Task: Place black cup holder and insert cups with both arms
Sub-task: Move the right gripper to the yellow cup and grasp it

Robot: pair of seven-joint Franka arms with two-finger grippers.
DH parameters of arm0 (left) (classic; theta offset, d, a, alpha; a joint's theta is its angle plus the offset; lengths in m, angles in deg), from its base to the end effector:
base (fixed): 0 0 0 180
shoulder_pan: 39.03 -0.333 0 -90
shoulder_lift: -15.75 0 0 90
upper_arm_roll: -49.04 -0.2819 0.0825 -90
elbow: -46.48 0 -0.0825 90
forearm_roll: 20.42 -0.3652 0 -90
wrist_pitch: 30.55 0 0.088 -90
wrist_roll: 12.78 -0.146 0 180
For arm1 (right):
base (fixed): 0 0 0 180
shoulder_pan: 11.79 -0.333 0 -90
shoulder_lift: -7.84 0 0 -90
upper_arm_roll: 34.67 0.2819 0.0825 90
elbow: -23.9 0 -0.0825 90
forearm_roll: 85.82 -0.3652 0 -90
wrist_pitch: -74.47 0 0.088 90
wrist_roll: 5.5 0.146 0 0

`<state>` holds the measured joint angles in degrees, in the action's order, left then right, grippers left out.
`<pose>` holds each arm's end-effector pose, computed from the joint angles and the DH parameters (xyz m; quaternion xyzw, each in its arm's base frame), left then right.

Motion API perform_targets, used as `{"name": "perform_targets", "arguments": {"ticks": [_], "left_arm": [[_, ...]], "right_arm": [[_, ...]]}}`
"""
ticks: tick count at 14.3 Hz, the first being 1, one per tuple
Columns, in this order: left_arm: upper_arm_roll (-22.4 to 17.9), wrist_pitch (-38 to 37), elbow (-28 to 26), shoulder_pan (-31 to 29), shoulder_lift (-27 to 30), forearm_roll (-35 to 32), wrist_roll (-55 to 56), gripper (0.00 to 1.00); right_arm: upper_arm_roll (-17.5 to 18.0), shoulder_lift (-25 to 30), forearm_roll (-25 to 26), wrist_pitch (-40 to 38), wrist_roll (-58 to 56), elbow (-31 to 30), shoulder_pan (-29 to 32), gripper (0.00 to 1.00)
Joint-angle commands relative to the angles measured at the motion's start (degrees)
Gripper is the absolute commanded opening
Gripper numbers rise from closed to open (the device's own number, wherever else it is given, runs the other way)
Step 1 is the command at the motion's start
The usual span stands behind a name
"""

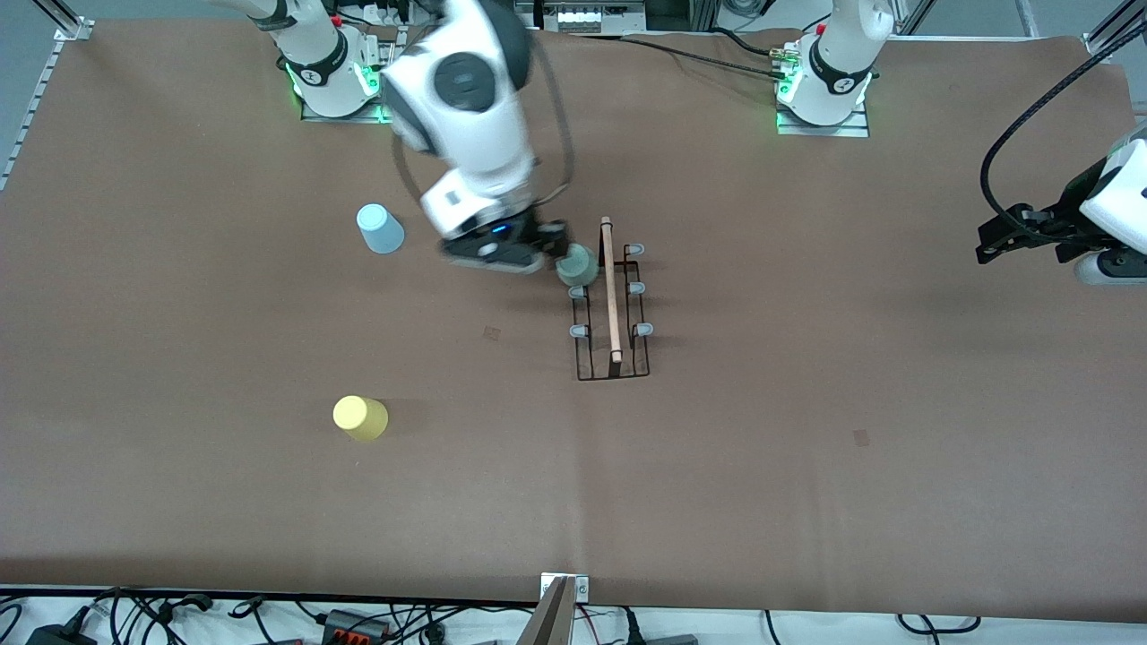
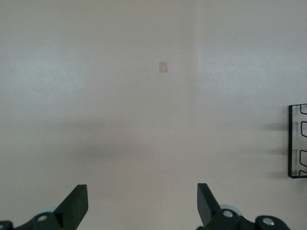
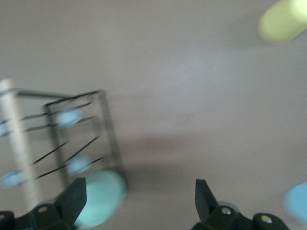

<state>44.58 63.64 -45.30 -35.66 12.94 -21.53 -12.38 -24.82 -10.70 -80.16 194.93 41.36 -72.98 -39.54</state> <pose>0.5537 0.0125 0.5170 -0.9999 -0.0122 0.0035 0.0115 0.5110 0.3748 0.3568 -0.9968 0.0633 -0.0458 0.0190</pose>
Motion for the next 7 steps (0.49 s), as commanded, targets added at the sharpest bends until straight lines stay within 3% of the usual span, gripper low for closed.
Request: {"name": "perform_targets", "arguments": {"ticks": [1, 4, 7], "left_arm": [[1.1, 0.5, -3.0, -1.6, 3.2, 0.2, -3.0, 1.00], [1.9, 0.9, -3.9, -3.7, 4.0, 0.4, -5.1, 1.00], [2.5, 0.3, -3.8, -4.1, 4.2, 0.4, -5.0, 1.00]], "right_arm": [[-2.1, -0.3, 0.4, -0.8, -17.6, -1.1, 8.7, 1.00], [-4.1, -4.7, -0.3, 5.5, -34.3, -0.9, 16.4, 1.00], [-4.5, -10.8, -0.4, 15.2, -38.2, -0.8, 20.3, 1.00]]}}
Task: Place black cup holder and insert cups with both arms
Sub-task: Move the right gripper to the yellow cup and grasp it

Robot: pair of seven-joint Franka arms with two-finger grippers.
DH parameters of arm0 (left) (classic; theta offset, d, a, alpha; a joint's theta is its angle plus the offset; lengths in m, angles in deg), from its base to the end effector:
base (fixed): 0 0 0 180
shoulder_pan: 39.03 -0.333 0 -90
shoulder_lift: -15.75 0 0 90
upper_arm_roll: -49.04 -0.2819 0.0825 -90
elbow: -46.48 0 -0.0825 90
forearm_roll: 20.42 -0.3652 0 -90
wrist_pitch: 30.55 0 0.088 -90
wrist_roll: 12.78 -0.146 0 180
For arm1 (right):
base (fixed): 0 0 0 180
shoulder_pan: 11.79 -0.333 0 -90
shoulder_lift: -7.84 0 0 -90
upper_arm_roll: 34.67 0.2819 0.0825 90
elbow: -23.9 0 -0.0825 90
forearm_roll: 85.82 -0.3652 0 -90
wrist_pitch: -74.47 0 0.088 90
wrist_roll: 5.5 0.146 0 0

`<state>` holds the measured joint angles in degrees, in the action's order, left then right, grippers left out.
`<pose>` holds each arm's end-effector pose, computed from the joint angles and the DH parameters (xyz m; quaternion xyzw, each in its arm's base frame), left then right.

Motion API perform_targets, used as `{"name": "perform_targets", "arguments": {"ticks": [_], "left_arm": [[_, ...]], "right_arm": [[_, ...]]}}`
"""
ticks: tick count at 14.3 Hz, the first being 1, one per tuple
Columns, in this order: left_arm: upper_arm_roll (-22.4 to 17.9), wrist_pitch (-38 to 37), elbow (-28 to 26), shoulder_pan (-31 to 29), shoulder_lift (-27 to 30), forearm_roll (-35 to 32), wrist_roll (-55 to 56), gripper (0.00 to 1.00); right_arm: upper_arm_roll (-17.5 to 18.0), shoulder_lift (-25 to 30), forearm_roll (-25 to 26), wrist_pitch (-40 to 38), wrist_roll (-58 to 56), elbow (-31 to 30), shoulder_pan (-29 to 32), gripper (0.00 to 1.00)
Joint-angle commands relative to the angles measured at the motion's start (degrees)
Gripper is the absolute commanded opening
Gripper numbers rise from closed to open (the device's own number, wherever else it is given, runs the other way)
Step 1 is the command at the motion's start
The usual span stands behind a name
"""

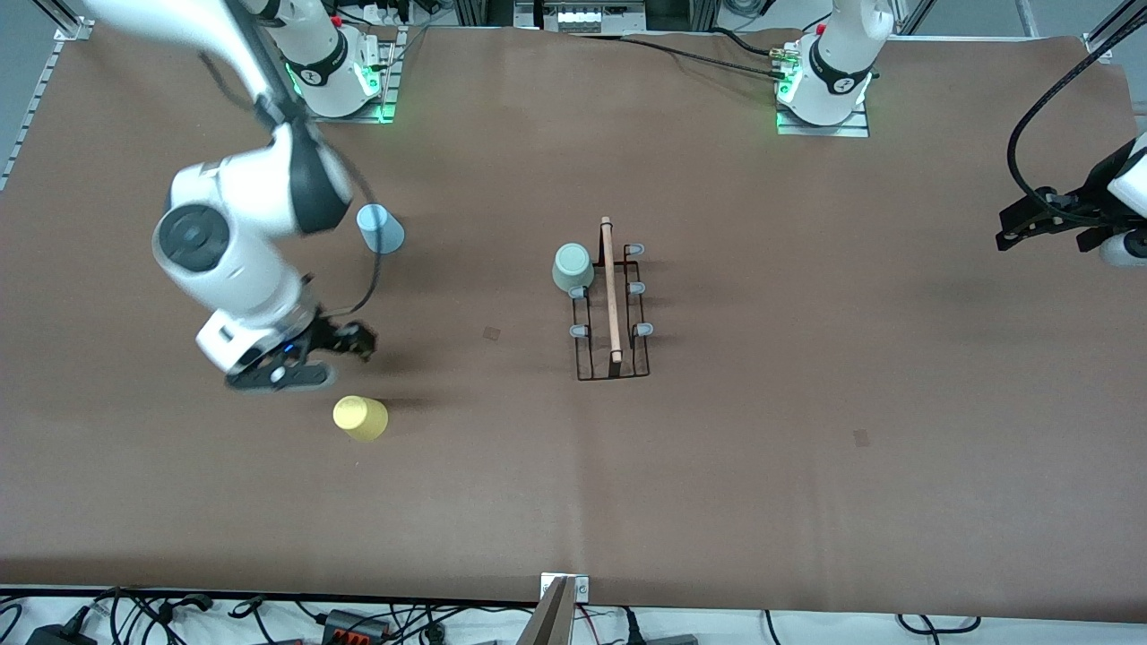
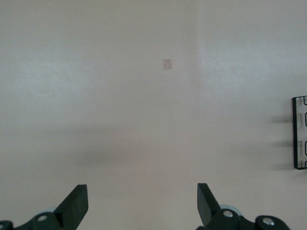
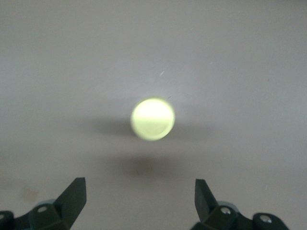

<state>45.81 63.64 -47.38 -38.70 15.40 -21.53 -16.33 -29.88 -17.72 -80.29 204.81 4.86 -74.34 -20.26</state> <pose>0.5416 0.0301 0.5239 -0.9999 0.0064 0.0007 0.0098 0.6343 0.1405 0.2830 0.9969 0.0492 0.0611 0.0084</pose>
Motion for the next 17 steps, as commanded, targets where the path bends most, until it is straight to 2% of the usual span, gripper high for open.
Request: {"name": "perform_targets", "arguments": {"ticks": [1, 8, 11, 12, 15, 16, 17], "left_arm": [[1.3, 0.3, -1.6, -0.9, 1.8, 0.4, -1.0, 1.00], [1.5, -1.4, -1.0, -0.9, 1.8, 0.4, -0.9, 1.00], [1.6, -7.3, 0.4, -0.7, 1.8, 0.5, -0.9, 1.00], [1.6, -7.5, 0.3, -0.8, 1.7, 0.6, -0.9, 1.00], [0.9, -7.6, 0.3, -0.9, 1.2, 0.4, -0.9, 1.00], [0.9, -7.8, 0.3, -0.9, 1.1, 0.2, -1.0, 1.00], [0.9, -7.2, 0.5, -0.9, 1.1, -0.3, -1.6, 1.00]], "right_arm": [[0.5, -5.9, -0.1, 8.8, -1.7, 0.7, 1.1, 1.00], [-0.3, -10.8, -0.3, 17.3, -1.3, 1.0, 1.3, 1.00], [-0.3, -13.3, -0.3, 20.7, -1.1, 1.0, 1.2, 1.00], [-0.3, -13.7, -0.3, 20.9, -1.7, 1.0, 1.1, 0.85], [-0.3, -13.8, -0.3, 20.9, -1.8, 1.0, 0.8, 0.26], [-0.3, -13.6, -0.3, 20.7, -1.8, 1.0, 0.7, 0.11], [-0.3, -13.0, -0.1, 20.3, -2.1, 1.1, 0.6, 0.05]]}}
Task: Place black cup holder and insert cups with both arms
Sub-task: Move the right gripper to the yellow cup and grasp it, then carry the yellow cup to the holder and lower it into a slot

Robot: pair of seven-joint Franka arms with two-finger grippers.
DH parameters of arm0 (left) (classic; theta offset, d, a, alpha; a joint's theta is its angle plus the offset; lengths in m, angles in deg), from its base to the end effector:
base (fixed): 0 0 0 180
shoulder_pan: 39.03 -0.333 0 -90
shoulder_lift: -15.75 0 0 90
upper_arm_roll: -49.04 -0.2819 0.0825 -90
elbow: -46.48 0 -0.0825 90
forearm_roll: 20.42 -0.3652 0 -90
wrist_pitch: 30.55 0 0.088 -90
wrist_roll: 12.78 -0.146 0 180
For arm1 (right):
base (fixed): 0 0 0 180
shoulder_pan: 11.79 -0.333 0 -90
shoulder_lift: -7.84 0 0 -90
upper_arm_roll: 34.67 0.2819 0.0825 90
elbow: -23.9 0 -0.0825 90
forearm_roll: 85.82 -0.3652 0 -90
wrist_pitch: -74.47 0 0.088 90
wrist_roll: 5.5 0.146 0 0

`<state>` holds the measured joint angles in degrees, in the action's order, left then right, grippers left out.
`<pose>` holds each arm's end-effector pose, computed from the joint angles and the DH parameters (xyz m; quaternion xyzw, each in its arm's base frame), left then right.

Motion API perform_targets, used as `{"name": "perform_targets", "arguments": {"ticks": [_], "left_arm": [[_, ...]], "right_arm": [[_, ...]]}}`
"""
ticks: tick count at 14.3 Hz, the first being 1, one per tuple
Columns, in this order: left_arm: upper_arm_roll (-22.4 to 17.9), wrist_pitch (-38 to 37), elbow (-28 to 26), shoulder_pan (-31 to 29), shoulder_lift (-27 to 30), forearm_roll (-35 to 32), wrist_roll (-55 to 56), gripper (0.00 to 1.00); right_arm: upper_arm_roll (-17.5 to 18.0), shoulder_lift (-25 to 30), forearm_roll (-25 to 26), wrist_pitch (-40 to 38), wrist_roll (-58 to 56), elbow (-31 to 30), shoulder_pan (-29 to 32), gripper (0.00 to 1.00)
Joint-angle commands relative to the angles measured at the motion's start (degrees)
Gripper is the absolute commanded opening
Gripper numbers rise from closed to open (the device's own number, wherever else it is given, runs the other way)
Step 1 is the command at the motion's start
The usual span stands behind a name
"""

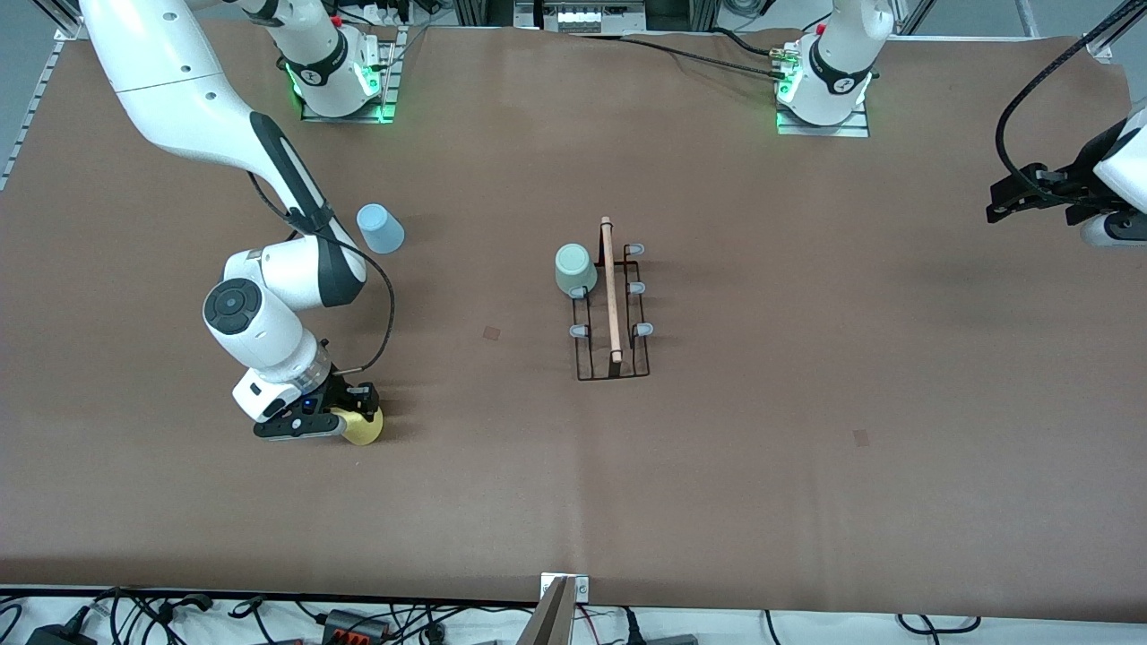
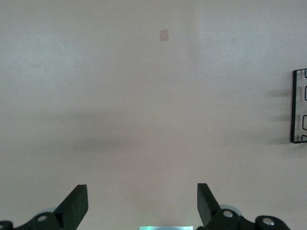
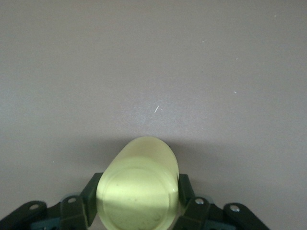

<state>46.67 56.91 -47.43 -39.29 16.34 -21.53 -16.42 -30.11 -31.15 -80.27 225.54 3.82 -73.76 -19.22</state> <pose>0.5209 0.0269 0.5227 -0.9986 0.0089 0.0516 0.0067 0.6600 0.1368 0.1730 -0.9906 -0.0502 -0.1257 0.0187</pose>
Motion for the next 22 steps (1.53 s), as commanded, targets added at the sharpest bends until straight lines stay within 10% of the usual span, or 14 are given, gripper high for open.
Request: {"name": "perform_targets", "arguments": {"ticks": [1, 8, 22], "left_arm": [[0.0, 0.1, 1.2, -0.4, 0.1, -0.3, -1.8, 1.00], [-0.2, 1.8, 2.7, -1.2, -1.0, 0.0, -6.0, 1.00], [-0.4, 2.6, 2.9, -3.3, -1.3, 0.0, -6.0, 1.00]], "right_arm": [[0.2, 2.1, -0.2, -1.6, -0.8, 0.6, -0.7, 0.02], [0.0, 12.6, -3.4, -24.1, 20.1, 8.2, -18.6, 0.02], [0.3, 2.3, 0.4, -18.7, 38.7, 16.7, -32.8, 0.07]]}}
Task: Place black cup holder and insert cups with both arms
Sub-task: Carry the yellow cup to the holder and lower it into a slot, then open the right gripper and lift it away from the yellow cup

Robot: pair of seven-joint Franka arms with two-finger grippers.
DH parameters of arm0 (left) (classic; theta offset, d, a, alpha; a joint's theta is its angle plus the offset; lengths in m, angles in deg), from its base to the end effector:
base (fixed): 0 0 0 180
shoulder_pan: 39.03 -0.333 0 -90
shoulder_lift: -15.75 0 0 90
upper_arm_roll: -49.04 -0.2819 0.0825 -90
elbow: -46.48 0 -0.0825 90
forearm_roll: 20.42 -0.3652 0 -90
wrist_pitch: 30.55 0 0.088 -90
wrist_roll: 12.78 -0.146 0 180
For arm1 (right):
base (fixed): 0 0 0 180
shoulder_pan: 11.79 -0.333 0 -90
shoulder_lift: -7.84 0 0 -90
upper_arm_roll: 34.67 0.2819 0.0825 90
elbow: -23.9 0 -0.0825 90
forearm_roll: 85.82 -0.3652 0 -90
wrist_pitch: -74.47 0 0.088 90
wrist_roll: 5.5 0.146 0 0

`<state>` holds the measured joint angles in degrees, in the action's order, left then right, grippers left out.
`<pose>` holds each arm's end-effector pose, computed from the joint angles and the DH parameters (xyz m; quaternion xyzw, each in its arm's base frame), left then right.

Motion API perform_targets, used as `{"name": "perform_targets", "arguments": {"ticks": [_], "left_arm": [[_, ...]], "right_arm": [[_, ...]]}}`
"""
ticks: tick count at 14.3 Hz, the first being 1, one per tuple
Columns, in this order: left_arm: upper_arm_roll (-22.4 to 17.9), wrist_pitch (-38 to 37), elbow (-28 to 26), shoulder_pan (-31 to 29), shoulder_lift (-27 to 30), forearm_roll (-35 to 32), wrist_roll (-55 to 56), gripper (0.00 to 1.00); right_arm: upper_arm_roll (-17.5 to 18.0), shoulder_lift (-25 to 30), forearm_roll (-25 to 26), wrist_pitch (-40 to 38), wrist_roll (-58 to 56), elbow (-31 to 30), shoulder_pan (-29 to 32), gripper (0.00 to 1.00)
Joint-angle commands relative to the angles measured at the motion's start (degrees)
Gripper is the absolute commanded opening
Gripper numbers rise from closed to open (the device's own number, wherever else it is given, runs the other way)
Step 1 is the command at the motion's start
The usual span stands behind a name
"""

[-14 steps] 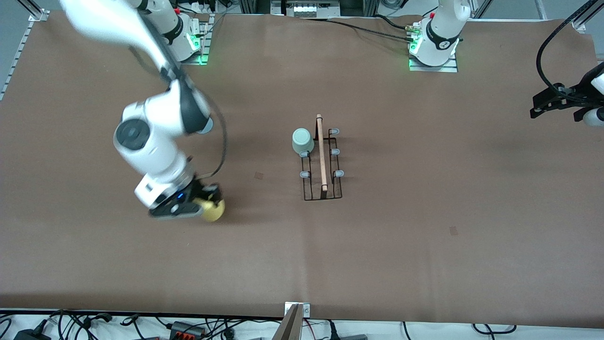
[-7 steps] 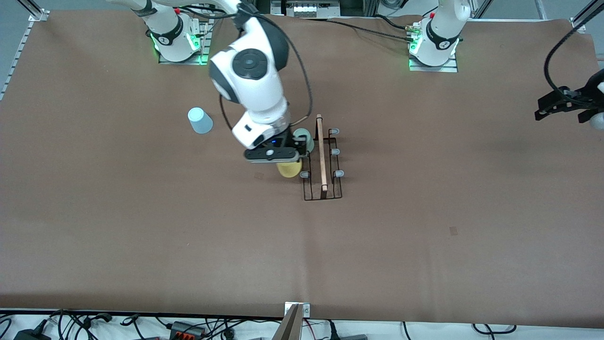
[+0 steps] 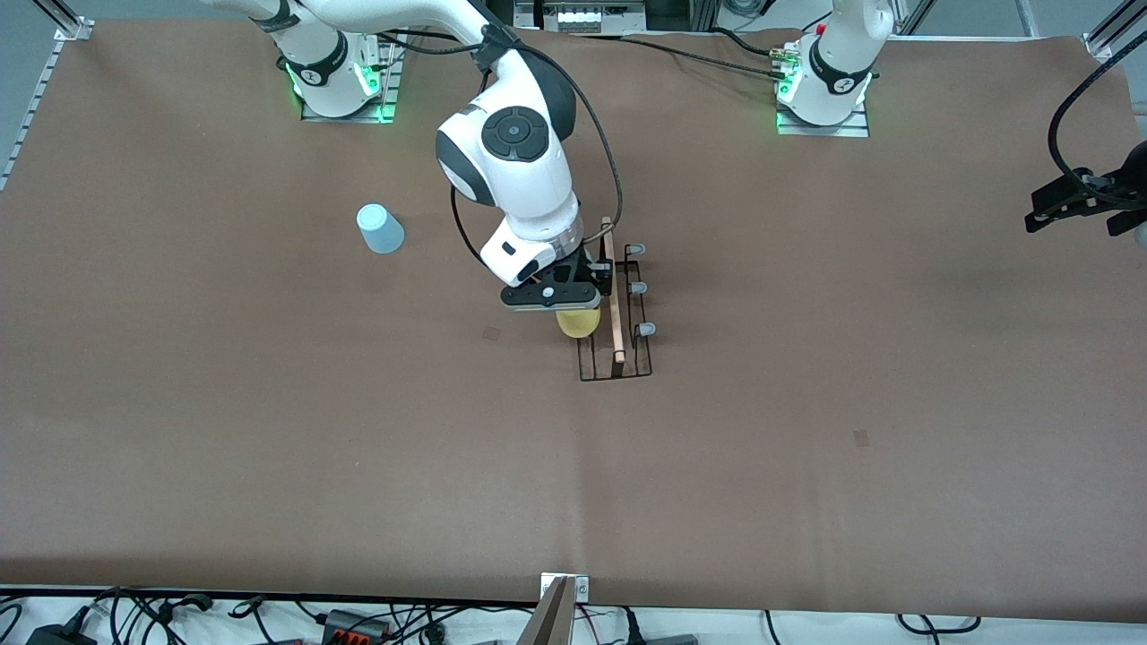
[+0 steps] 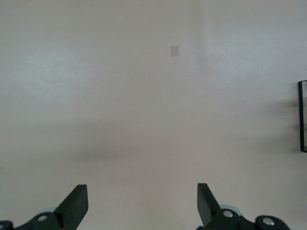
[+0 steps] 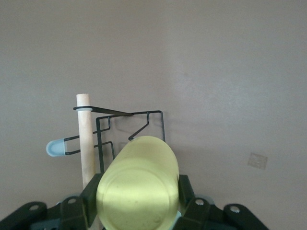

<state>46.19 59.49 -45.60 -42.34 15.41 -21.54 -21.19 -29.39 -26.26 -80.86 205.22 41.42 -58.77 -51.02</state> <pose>0.5310 0.0601 0.5319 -0.9995 0.0198 0.0219 0.0072 0.5167 0.4875 0.3103 -0.9923 0.0079 -0.0941 0.0802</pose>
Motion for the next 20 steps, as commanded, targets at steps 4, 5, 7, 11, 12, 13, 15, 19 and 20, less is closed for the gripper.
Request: {"name": "perform_targets", "arguments": {"ticks": [4, 5, 7, 11, 12, 13, 15, 19, 20], "left_arm": [[1.1, 0.0, 1.1, 0.4, -0.8, -0.2, -0.6, 1.00], [1.2, 0.0, 1.1, 0.4, -0.8, -0.2, -0.6, 1.00], [1.1, 0.0, 1.1, 0.4, -0.8, -0.2, -0.6, 1.00], [1.0, 0.0, 1.1, 0.4, -0.9, -0.2, -0.6, 1.00], [1.0, -0.1, 1.0, 0.0, -0.8, -0.1, -0.7, 1.00], [1.1, -0.3, 0.9, 0.1, -0.7, -0.1, -0.8, 1.00], [1.2, -0.6, 0.4, 0.1, -0.1, -0.1, -0.7, 1.00], [1.2, -1.5, 0.2, 0.0, 0.5, -0.1, -0.6, 1.00], [1.6, -1.4, 0.4, 0.3, 0.6, -0.1, -0.6, 1.00]], "right_arm": [[-0.7, -2.8, 2.3, 2.1, 0.4, 1.7, -1.2, 0.07], [-0.8, -2.8, 2.3, 2.1, 0.4, 1.8, -1.0, 0.07], [-0.8, -3.4, 2.6, 2.9, 0.8, 1.7, -1.1, 0.08], [-0.8, -4.8, 4.1, 3.4, 1.2, 1.7, -1.1, 0.18], [-0.8, -4.8, 4.1, 3.5, 1.2, 1.7, -1.1, 0.20], [-0.8, -5.1, 4.1, 3.7, 1.3, 1.7, -1.0, 0.45], [-0.9, -5.5, 4.2, 5.0, 1.3, 1.7, -1.0, 0.94], [-1.3, -5.4, 4.2, 5.0, 1.3, 1.6, -1.1, 0.95], [-1.4, -5.3, 4.1, 5.0, 1.3, 1.7, -1.0, 0.95]]}}
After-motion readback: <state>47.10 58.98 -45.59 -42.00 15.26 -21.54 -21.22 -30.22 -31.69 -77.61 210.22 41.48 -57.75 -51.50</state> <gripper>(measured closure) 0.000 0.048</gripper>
